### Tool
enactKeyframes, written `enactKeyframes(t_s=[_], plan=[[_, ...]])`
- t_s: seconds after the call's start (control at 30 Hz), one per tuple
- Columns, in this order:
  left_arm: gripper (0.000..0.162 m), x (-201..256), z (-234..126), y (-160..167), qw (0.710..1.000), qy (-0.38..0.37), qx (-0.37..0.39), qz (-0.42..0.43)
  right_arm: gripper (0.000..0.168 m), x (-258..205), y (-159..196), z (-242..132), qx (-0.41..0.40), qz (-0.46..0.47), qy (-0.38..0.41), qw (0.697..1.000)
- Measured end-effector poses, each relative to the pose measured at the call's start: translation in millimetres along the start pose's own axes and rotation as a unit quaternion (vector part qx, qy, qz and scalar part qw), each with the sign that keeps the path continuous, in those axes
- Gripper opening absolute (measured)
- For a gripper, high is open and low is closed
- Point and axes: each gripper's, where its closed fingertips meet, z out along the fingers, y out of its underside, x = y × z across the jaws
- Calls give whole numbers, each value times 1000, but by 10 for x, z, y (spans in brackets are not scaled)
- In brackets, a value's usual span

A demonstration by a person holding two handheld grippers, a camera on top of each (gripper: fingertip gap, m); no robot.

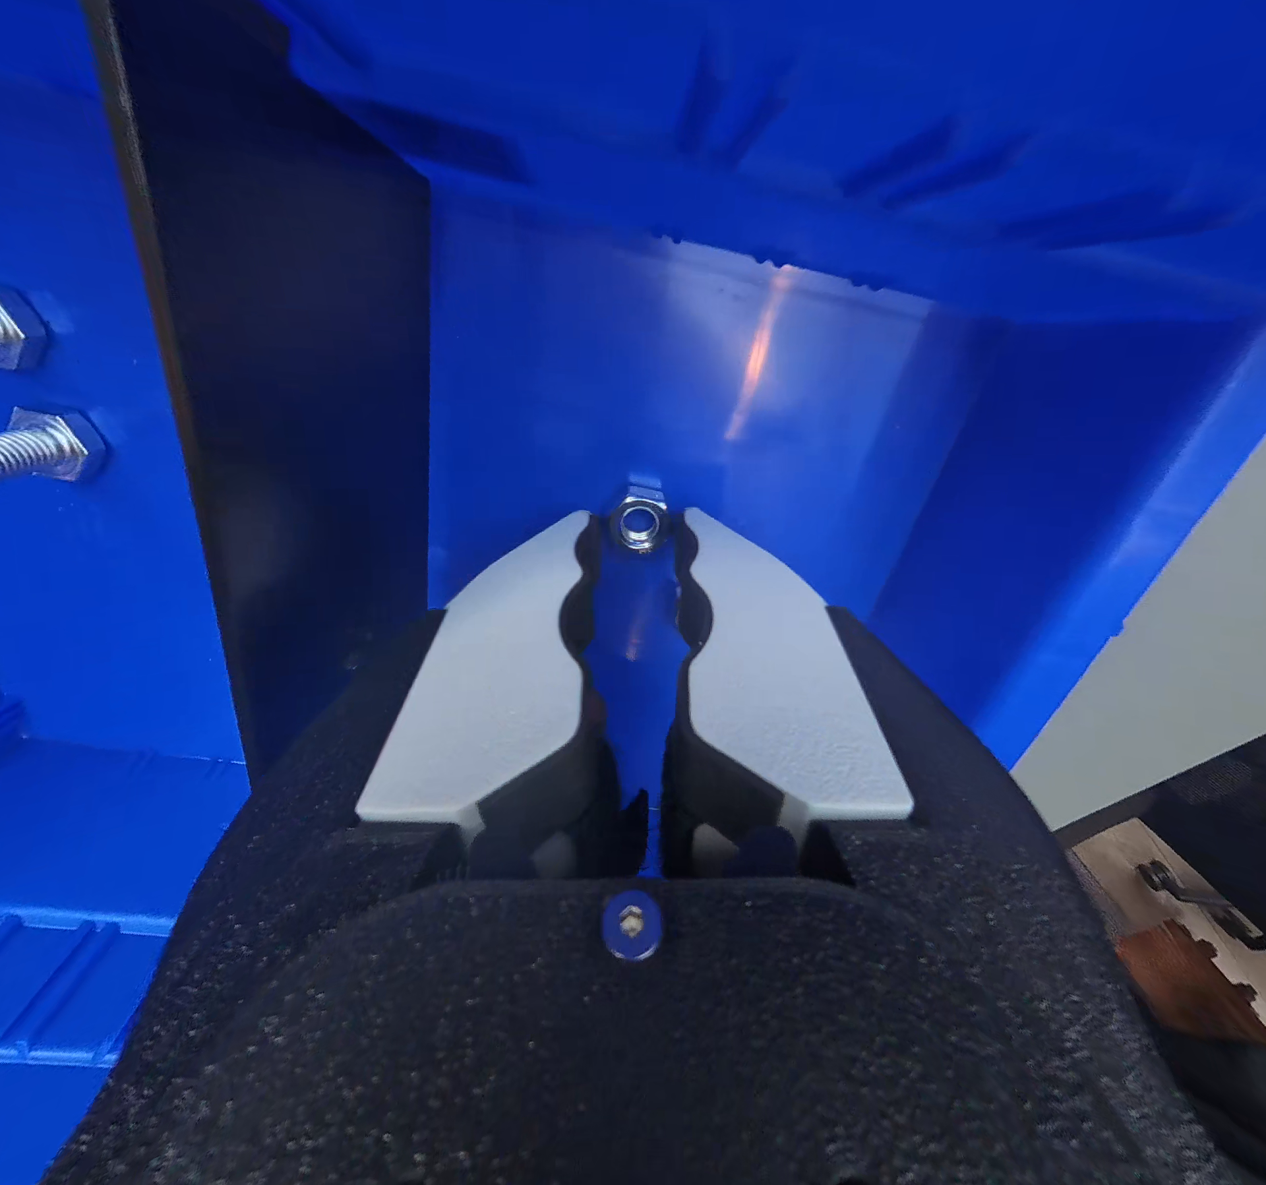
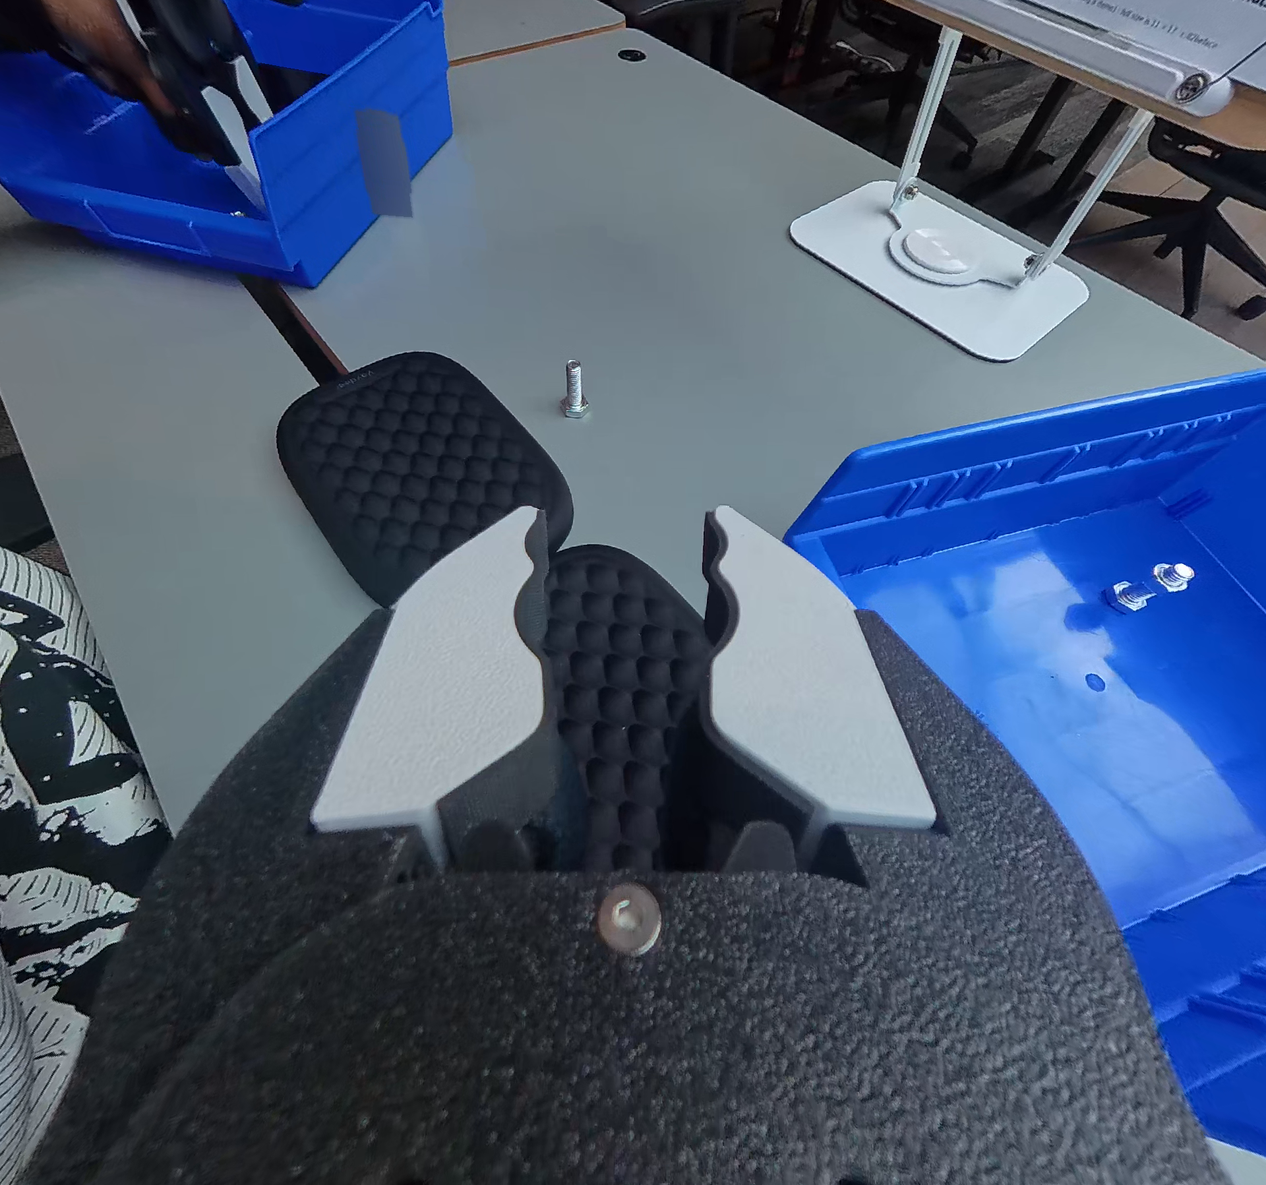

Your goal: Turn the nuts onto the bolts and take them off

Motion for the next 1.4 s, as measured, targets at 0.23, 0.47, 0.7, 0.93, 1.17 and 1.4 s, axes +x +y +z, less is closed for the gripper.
enactKeyframes(t_s=[0.23,0.47,0.7,0.93,1.17,1.4], plan=[[19,-25,-287,-90,1000,-25,4,17,43,-30,43,10,-4,3,-5,1000],[18,725,-1188,-1214,973,-66,101,197,42,-123,34,81,6,9,-24,1000],[18,1922,-680,-2289,918,-8,58,391,42,-203,28,71,12,12,-31,999],[18,2276,49,-2742,900,-14,-12,435,41,-148,92,-29,11,20,-20,1000],[19,2317,309,-2764,905,9,-28,424,41,-123,147,-62,9,27,-17,999],[34,2364,251,-2800,909,23,10,416,41,-112,140,21,2,27,-25,999]])
